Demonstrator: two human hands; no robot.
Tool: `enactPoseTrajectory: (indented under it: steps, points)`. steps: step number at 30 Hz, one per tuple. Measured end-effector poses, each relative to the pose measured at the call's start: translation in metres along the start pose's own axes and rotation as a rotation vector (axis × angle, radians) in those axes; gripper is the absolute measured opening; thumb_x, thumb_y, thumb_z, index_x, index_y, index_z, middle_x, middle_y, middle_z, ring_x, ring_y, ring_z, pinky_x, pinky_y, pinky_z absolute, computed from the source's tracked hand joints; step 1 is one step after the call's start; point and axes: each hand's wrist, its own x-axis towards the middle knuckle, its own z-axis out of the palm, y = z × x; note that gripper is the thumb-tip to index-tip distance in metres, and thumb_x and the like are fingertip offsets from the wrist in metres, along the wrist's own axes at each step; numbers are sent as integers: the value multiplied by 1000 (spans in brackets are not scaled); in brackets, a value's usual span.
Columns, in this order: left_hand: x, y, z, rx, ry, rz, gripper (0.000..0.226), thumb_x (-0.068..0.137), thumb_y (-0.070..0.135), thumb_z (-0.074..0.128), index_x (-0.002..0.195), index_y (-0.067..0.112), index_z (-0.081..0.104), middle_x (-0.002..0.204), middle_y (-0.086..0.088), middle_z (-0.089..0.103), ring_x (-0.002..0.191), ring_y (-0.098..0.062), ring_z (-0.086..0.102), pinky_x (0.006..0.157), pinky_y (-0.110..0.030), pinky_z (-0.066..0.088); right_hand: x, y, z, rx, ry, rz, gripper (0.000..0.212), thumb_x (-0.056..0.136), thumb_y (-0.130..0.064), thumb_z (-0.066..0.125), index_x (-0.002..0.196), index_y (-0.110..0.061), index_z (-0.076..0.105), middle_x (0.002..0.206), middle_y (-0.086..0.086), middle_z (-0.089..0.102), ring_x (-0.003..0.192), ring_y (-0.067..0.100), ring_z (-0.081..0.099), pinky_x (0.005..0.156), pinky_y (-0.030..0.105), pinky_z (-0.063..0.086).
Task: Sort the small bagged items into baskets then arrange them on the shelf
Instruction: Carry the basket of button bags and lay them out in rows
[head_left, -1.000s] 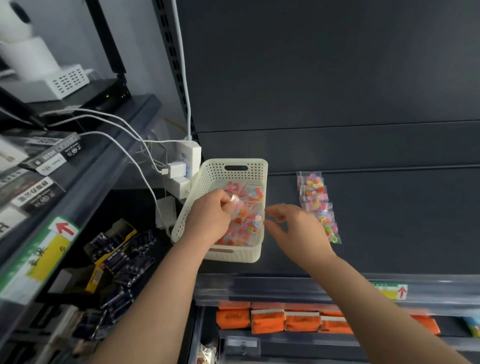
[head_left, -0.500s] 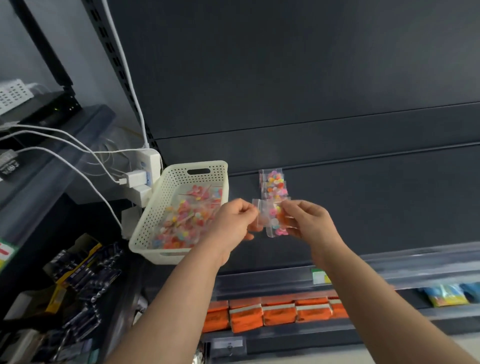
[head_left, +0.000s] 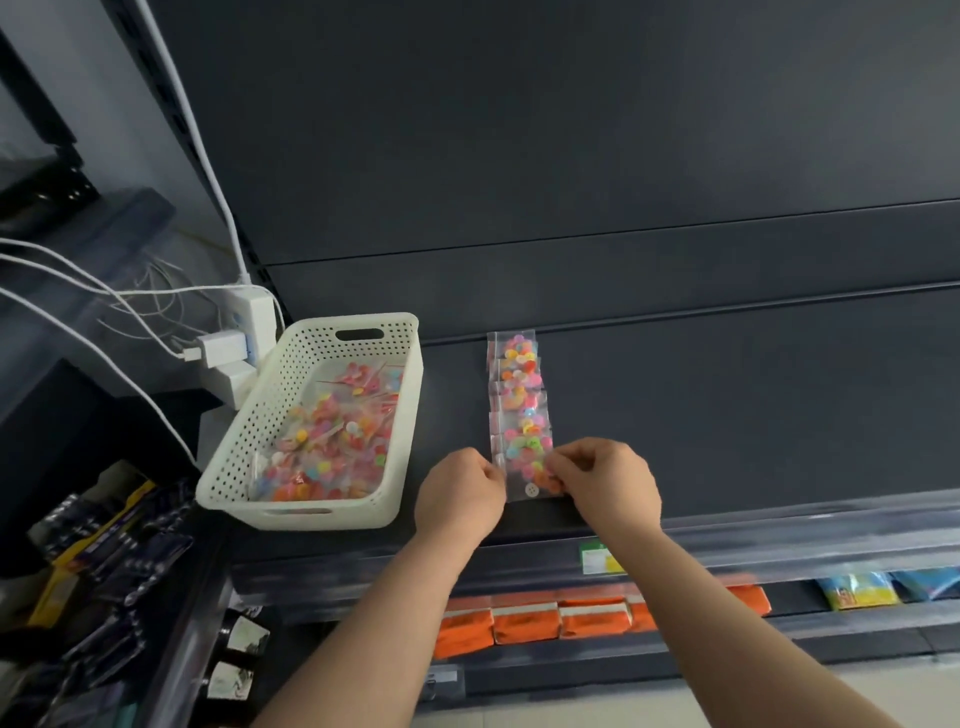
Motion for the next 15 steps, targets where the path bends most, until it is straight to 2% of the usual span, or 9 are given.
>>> enactPoseTrajectory:
  steps: [5, 8, 11, 15]
  points:
    - [3, 1, 3, 71, 43, -11, 17, 97, 33, 55, 96, 18, 62, 86, 3, 66, 73, -14, 59, 50, -25, 34, 5, 0, 4, -62, 39, -1, 10, 85, -44, 65, 87, -35, 67, 70, -23, 61, 65, -3, 56, 54, 21, 46]
    - [1, 3, 0, 66, 51, 7, 15, 96, 31, 57, 97, 17, 53, 90, 3, 64, 72, -13, 55, 48, -23, 32, 4, 0, 3, -41, 52, -13, 14, 86, -45, 65, 95, -36, 60, 70, -24, 57, 65, -5, 52, 55, 21, 44]
    - [-5, 4, -11, 50, 83, 62, 16, 96, 29, 58, 99, 19, 46, 90, 3, 62, 72, -13, 56, 49, -21, 35, 2, -2, 0, -55, 73, -49, 15, 89, -41, 62, 101, -33, 61, 73, -23, 57, 65, -4, 53, 54, 20, 42]
    - [-12, 5, -46, 64, 190, 172, 10, 97, 30, 57, 99, 21, 55, 90, 6, 65, 79, -14, 61, 57, -23, 40, -1, -20, 1, -210, 106, -188, 15, 92, -33, 56, 105, -32, 65, 93, -15, 65, 77, 7, 59, 63, 23, 49]
